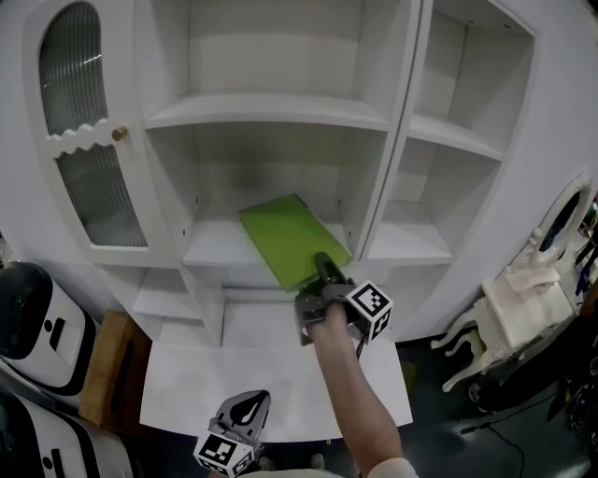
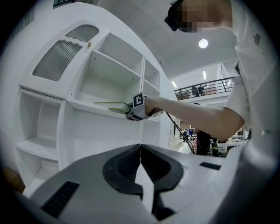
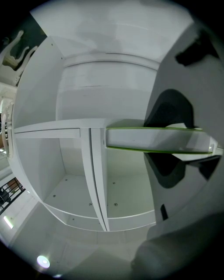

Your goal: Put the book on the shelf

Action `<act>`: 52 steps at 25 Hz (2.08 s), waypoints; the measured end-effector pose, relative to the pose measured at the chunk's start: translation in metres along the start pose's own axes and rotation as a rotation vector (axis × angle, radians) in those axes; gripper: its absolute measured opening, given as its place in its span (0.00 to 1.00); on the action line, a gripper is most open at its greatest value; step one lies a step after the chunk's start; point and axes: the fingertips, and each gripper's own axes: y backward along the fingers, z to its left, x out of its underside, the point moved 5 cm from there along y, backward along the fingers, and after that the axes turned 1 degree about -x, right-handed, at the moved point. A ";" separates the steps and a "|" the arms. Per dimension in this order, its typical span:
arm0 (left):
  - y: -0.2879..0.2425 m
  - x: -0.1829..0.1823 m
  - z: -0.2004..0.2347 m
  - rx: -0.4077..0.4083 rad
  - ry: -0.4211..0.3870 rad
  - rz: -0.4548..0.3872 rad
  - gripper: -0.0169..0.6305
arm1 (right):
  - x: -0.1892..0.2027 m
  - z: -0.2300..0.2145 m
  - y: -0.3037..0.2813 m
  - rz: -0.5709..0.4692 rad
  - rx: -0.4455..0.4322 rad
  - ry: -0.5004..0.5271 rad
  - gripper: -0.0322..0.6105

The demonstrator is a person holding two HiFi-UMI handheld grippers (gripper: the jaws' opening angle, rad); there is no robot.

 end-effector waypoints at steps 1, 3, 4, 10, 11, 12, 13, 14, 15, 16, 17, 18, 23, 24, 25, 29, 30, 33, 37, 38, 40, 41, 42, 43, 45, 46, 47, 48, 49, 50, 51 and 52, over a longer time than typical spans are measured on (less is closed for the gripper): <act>0.000 0.000 -0.001 0.000 -0.001 0.000 0.04 | 0.000 0.000 0.000 0.003 0.002 -0.003 0.29; 0.001 0.000 -0.002 0.003 -0.003 0.002 0.04 | 0.000 0.000 0.000 0.014 0.000 -0.012 0.29; 0.001 0.000 -0.003 0.003 -0.003 0.005 0.04 | 0.000 0.000 0.000 0.021 -0.005 -0.019 0.30; 0.003 -0.001 -0.008 -0.002 -0.002 -0.016 0.04 | -0.002 0.003 0.001 0.047 -0.036 -0.006 0.30; 0.003 -0.001 -0.008 -0.002 -0.002 -0.016 0.04 | -0.002 0.003 0.002 0.044 -0.038 0.003 0.30; 0.004 -0.001 -0.009 -0.003 -0.001 -0.013 0.04 | -0.003 0.003 0.003 0.039 -0.039 0.015 0.32; 0.005 0.000 -0.009 -0.004 -0.001 -0.007 0.04 | -0.005 0.003 0.004 0.034 -0.044 0.027 0.34; 0.006 0.000 -0.009 -0.005 -0.001 0.001 0.04 | -0.007 0.003 0.006 0.029 -0.053 0.035 0.36; 0.007 0.001 -0.009 -0.005 -0.001 0.007 0.04 | -0.009 0.004 0.007 0.027 -0.065 0.037 0.38; 0.007 0.001 -0.010 -0.005 -0.002 0.009 0.04 | -0.010 0.004 0.008 0.028 -0.076 0.034 0.39; 0.007 0.000 -0.011 -0.005 -0.003 0.009 0.04 | -0.011 0.003 0.010 0.031 -0.081 0.033 0.39; 0.007 0.001 -0.011 -0.005 -0.003 0.008 0.04 | -0.012 0.002 0.012 0.033 -0.081 0.035 0.39; 0.007 0.001 -0.016 0.002 -0.001 0.004 0.04 | -0.012 -0.003 0.024 0.058 -0.083 0.062 0.39; 0.007 0.001 -0.017 0.003 -0.004 0.005 0.04 | -0.013 -0.003 0.027 0.063 -0.088 0.079 0.39; 0.006 0.001 -0.017 0.005 -0.007 0.008 0.04 | -0.013 -0.001 0.030 0.066 -0.095 0.102 0.39; 0.006 0.003 -0.021 0.017 -0.009 0.012 0.04 | -0.012 0.012 0.041 0.086 -0.150 0.171 0.39; 0.005 0.002 -0.022 0.019 -0.011 0.009 0.04 | -0.011 0.015 0.043 0.094 -0.168 0.169 0.39; 0.004 0.002 -0.026 0.026 -0.016 0.004 0.04 | -0.006 0.021 0.048 0.120 -0.203 0.162 0.36; 0.005 0.003 -0.027 0.023 -0.024 0.007 0.04 | -0.004 0.026 0.057 0.141 -0.225 0.251 0.23; 0.006 0.004 -0.027 0.021 -0.026 0.006 0.04 | -0.003 0.028 0.059 0.146 -0.235 0.271 0.19; 0.007 0.005 -0.027 0.017 -0.027 0.002 0.04 | -0.003 0.030 0.062 0.154 -0.256 0.307 0.15; 0.008 0.004 -0.027 0.015 -0.026 0.000 0.04 | -0.003 0.031 0.064 0.155 -0.265 0.330 0.13; 0.008 0.004 -0.027 0.014 -0.025 0.001 0.04 | -0.003 0.034 0.065 0.152 -0.275 0.354 0.12; 0.009 0.004 -0.027 0.013 -0.025 0.003 0.04 | -0.002 0.036 0.066 0.150 -0.291 0.374 0.10; 0.009 0.004 -0.028 0.011 -0.021 -0.003 0.04 | 0.001 0.044 0.068 0.148 -0.337 0.404 0.09; 0.009 0.003 -0.029 0.010 -0.018 -0.008 0.04 | 0.003 0.049 0.070 0.149 -0.361 0.430 0.08; 0.009 0.003 -0.029 0.009 -0.015 -0.010 0.04 | 0.005 0.053 0.071 0.149 -0.377 0.474 0.08; 0.009 0.003 -0.029 0.009 -0.015 -0.007 0.04 | 0.007 0.057 0.073 0.149 -0.384 0.541 0.07; 0.010 0.004 -0.029 0.010 -0.018 -0.002 0.04 | 0.010 0.061 0.075 0.150 -0.381 0.636 0.07; 0.010 0.005 -0.029 0.011 -0.022 0.004 0.04 | 0.013 0.064 0.077 0.151 -0.373 0.758 0.07; 0.011 0.006 -0.028 0.010 -0.025 0.009 0.04 | 0.017 0.067 0.080 0.150 -0.360 0.900 0.07; 0.012 0.006 -0.028 0.009 -0.024 0.011 0.04 | 0.021 0.070 0.082 0.147 -0.343 1.053 0.07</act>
